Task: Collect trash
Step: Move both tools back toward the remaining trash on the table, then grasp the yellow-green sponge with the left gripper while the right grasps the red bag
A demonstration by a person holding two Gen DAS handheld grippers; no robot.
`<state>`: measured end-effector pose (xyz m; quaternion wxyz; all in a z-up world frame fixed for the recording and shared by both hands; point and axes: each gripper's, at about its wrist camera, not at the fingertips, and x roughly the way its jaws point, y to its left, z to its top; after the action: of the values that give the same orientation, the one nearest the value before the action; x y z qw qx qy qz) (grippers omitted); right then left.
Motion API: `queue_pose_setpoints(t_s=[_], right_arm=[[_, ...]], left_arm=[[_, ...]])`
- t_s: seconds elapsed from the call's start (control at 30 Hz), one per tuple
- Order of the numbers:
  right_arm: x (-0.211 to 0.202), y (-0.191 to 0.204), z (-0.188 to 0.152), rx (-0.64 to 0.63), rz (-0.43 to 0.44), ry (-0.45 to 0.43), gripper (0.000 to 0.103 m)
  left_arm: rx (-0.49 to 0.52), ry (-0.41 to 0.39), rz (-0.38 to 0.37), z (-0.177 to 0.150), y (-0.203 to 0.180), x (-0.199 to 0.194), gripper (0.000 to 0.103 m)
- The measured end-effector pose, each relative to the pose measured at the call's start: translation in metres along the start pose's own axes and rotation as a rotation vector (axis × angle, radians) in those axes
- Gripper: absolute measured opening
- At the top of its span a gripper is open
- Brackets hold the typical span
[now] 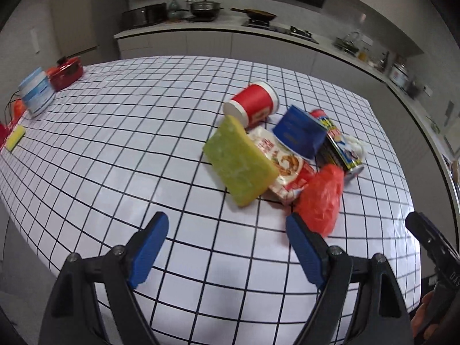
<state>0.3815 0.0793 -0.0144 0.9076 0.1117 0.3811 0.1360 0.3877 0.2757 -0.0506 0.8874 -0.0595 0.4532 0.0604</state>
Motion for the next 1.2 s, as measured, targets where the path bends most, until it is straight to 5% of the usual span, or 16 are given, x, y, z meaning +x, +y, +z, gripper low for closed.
queue_pose_setpoints(t_s=[0.33,0.6,0.9,1.2], right_arm=[[0.02,0.005,0.003,0.021,0.038,0.022,0.086],[0.034,0.016,0.003,0.082,-0.053,-0.001,0.086],[0.059,0.036,0.001,0.114,-0.107,0.017,0.086],[0.084,0.063,-0.003,0.082,-0.094,0.059,0.086]], left_arm=[[-0.022,0.042,-0.005,0.028,-0.002,0.028,0.085],[0.013,0.095,-0.046,0.064,-0.009,0.076,0.085],[0.079,0.159,-0.086,0.056,0.01,0.105,0.085],[0.097,0.17,-0.185,0.038,0.036,0.094,0.056]])
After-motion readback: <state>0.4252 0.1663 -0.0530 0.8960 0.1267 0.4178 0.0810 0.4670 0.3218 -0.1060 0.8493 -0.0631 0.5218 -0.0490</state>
